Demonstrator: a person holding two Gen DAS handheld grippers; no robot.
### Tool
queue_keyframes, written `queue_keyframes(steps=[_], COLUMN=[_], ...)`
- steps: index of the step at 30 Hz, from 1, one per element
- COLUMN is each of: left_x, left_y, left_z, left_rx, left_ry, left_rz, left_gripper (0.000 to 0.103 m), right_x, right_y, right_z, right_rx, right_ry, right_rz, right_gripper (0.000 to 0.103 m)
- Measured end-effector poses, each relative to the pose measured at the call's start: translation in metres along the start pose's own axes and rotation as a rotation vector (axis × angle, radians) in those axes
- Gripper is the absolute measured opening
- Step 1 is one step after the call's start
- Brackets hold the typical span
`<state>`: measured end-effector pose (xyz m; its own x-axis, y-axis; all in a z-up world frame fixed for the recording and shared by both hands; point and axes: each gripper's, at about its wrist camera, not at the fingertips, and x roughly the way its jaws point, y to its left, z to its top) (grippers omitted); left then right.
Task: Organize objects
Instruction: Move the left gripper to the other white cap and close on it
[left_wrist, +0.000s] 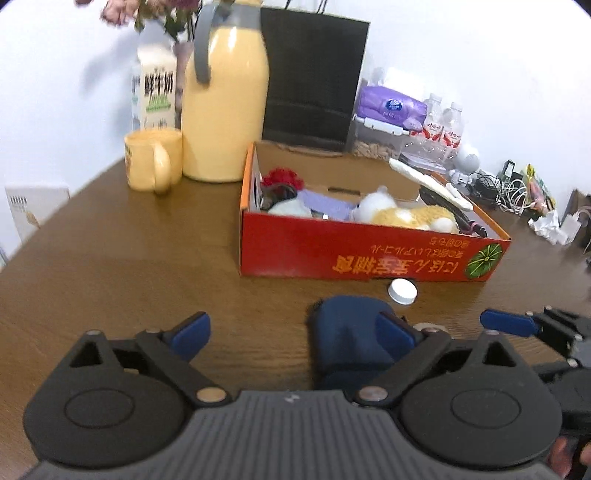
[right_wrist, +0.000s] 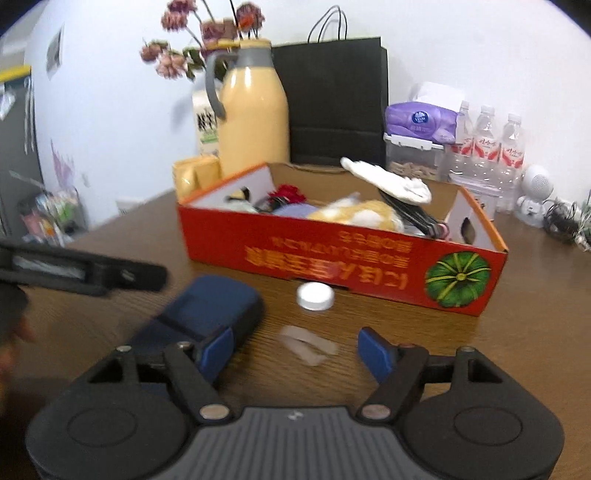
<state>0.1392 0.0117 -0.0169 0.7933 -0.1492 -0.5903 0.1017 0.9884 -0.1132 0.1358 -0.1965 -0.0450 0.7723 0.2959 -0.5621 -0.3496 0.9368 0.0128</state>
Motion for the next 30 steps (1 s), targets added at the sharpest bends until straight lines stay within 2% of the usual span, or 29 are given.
queue_keyframes(steps=[3, 8, 11, 15, 17, 19, 23, 30], left_x=[-0.004, -0.007, -0.005, -0.003, -0.003, -0.004, -0.004, -0.002], left_y=[-0.005, -0.008, -0.008, -0.007, -0.007, -0.007, -0.009, -0.021], left_z=[0.000, 0.000, -0.001, 0.000, 0.001, 0.001, 0.002, 0.008], left_rx=[0.035, 0.059, 0.057, 0.053, 0.052, 0.054, 0.055, 0.076], left_ry=[-0.034, -0.059, -0.057, -0.058, -0.061, -0.063, -0.066, -0.070], left_rz=[0.024, 0.023, 0.022, 0.027, 0.027, 0.033, 0.036, 0.033], left_gripper=[0.103, 0.103, 0.103, 0.103, 0.103, 0.103, 0.103, 0.103], right_x=[0.015, 0.037, 0.039, 0.038, 0.038, 0.037, 0.034, 0.019], right_y=[-0.005, 0.000, 0.001, -0.001, -0.002, -0.001, 0.001, -0.013], right_z=[0.004, 0.006, 0.008, 0.006, 0.006, 0.006, 0.004, 0.008], right_rx=[-0.030, -0.072, -0.070, -0.060, -0.053, -0.058, -0.067, 0.006], right_ry=[0.029, 0.075, 0.072, 0.065, 0.060, 0.056, 0.045, -0.024], right_rz=[-0.003, 0.025, 0.031, 0.042, 0.051, 0.061, 0.066, 0.058], right_gripper=[0.072, 0.056, 0.037, 0.023, 0.020, 0.012, 0.007, 0.006])
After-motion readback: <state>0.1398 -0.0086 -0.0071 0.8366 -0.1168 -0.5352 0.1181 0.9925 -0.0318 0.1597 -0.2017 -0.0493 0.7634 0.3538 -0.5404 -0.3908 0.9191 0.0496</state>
